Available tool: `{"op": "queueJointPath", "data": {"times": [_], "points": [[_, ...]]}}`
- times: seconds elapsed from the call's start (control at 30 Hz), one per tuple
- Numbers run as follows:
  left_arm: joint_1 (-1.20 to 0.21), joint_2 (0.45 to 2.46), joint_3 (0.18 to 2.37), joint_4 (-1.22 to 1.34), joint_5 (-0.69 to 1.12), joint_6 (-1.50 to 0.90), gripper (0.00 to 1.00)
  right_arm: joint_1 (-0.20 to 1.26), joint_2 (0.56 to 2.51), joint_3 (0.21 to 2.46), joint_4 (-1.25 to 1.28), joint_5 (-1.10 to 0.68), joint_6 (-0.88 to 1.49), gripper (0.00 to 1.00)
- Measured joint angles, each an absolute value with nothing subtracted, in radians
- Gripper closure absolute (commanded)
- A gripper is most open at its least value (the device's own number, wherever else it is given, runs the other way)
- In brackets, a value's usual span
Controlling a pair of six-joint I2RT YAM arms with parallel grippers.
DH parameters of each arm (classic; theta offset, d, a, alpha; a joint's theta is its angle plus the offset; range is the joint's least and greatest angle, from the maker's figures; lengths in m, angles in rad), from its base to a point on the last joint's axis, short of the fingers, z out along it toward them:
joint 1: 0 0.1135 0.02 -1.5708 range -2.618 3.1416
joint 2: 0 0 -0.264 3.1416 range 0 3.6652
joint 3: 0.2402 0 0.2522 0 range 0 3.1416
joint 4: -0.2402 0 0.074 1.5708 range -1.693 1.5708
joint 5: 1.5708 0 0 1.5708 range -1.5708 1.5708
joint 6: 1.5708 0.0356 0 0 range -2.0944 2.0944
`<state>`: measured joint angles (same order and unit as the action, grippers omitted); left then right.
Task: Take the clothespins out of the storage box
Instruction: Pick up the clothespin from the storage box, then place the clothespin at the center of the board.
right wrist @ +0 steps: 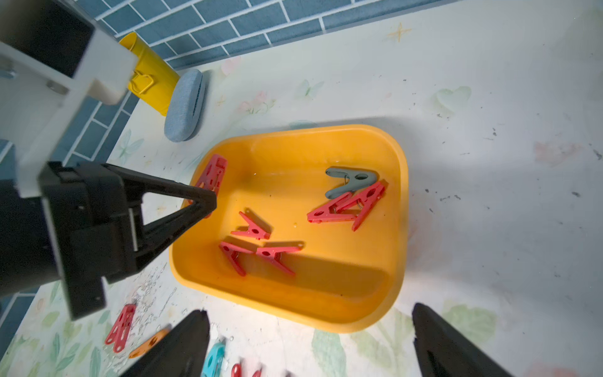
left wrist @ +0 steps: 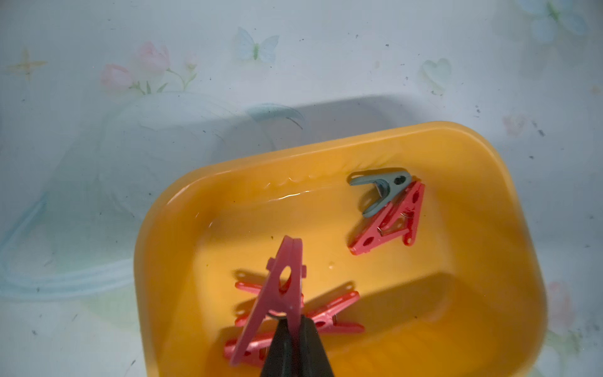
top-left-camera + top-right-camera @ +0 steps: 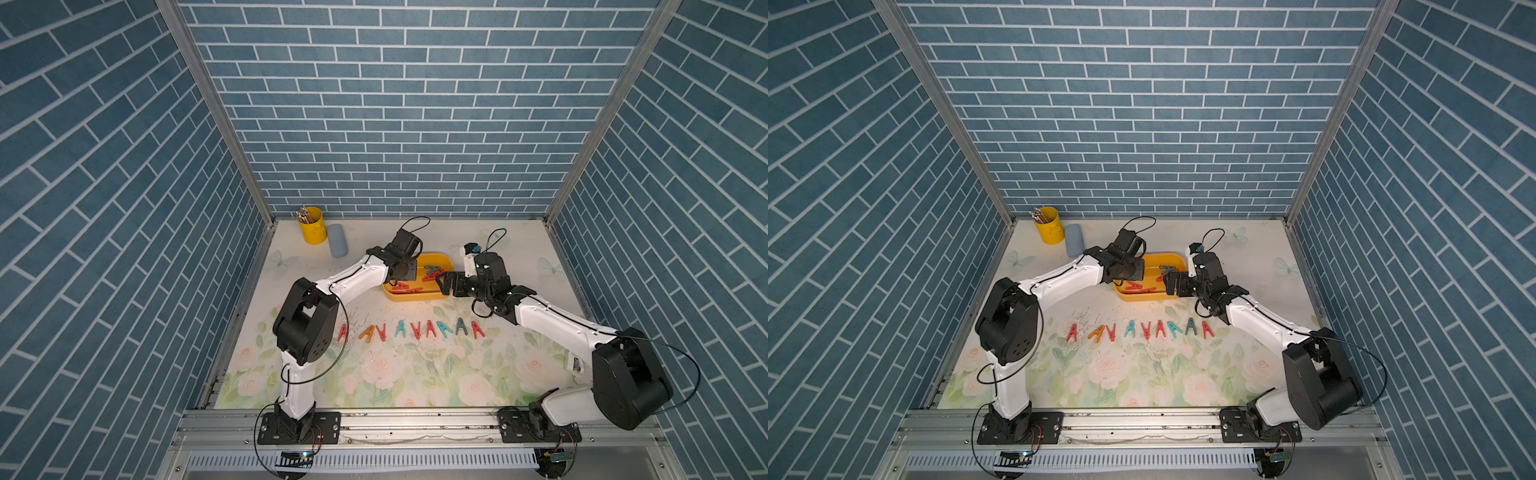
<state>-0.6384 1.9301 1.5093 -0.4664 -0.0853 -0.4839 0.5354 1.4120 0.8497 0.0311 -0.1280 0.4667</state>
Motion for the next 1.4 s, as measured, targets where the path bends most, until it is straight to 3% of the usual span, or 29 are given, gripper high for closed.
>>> {"op": "queueJointPath", "data": {"times": [0.27,0.7,1.17,1.4], "points": [[-0.7,1.738,1.297,-0.477,-0.096,-0.639,0.94,0.535,1.303,0.754,0.032,-0.191,0.467,0.01],[-0.946,1.477,0.982,-0.488,-0.157,-0.95,0.93,0.57,1.097,0.6,0.029,-0.247,0.476,0.01],[-1.153,1.479,0.783,-0.422,-0.178,-1.251,0.92,0.607,1.041,0.57,0.02,-0.248,0.493,0.01],[-1.17,1.549,0.776,-0.381,-0.171,-1.288,0.76,0.614,1.041,0.566,0.019,-0.246,0.493,0.01]]}}
